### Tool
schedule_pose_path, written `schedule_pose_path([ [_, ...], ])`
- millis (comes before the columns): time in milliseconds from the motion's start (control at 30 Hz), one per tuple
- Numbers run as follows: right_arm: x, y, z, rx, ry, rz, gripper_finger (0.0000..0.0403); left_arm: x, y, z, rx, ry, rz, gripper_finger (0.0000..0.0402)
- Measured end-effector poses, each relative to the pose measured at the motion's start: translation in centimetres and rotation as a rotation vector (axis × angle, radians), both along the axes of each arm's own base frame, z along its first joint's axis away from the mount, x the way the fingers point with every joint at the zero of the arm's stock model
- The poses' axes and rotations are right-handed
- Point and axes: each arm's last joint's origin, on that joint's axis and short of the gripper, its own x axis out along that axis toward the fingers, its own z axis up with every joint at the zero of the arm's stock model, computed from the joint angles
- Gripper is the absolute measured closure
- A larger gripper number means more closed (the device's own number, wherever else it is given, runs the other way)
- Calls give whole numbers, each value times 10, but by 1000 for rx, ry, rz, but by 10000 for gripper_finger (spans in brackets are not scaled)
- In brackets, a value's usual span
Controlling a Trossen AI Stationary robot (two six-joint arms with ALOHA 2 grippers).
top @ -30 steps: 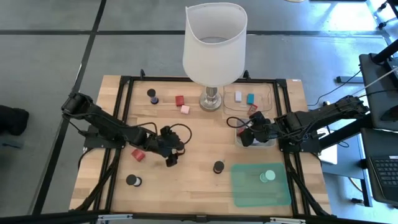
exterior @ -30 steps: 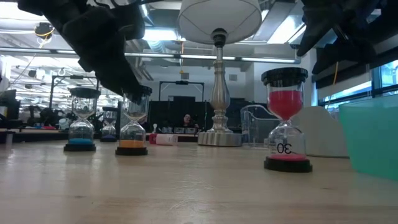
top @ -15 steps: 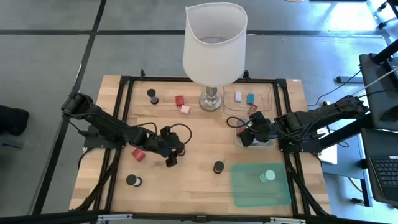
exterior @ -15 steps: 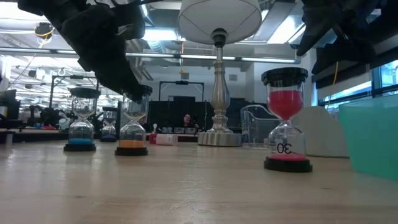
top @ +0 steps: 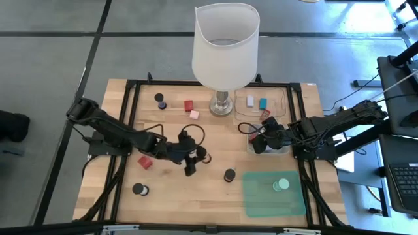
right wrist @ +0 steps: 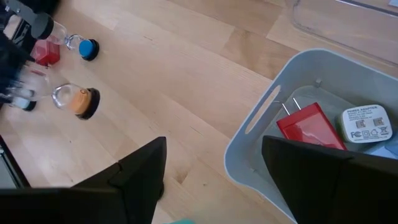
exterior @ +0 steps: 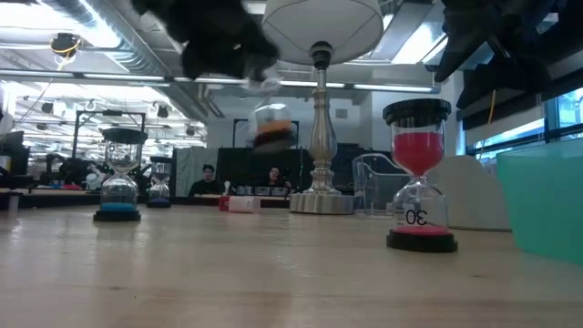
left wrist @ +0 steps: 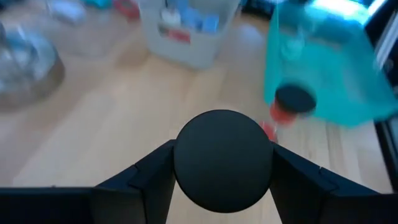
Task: Pick & Place Office items
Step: Move the hourglasses to the middle of the table
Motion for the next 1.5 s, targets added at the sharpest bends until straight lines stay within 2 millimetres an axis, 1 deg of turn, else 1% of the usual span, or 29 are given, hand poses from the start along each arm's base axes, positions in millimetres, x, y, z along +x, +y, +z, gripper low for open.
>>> schedule_pose_path([
  [67, 0, 0, 0, 0, 0, 0, 136, 11, -2, 5, 41, -9, 11, 188],
  [167, 0, 0, 0, 0, 0, 0, 136, 35, -3, 8, 93, 0, 7, 187],
  [267, 0, 0, 0, 1, -3, 0, 136, 61, 2, 8, 104, 6, 20, 187],
  [400, 0, 0, 0, 1, -5, 0, 136, 87, 9, -4, 70, 53, 6, 186],
  [533, 1, 0, 0, 2, -7, 0, 136, 103, 14, -17, 29, 76, 11, 186],
  [767, 1, 0, 0, 2, -8, 0, 136, 114, 17, -31, 29, 91, 11, 185],
  [867, 1, 0, 1, 4, -13, 0, 136, 116, 16, -39, 26, 107, 13, 185],
  [1033, 1, 0, 1, 5, -15, 0, 136, 120, 15, -40, 14, 78, 15, 185],
  [1267, 2, 0, 1, 7, -21, 0, 136, 121, 15, -47, 4, 97, -1, 185],
  [1500, 2, 1, 1, 7, -21, 0, 136, 122, 15, -46, 26, 84, 9, 185],
])
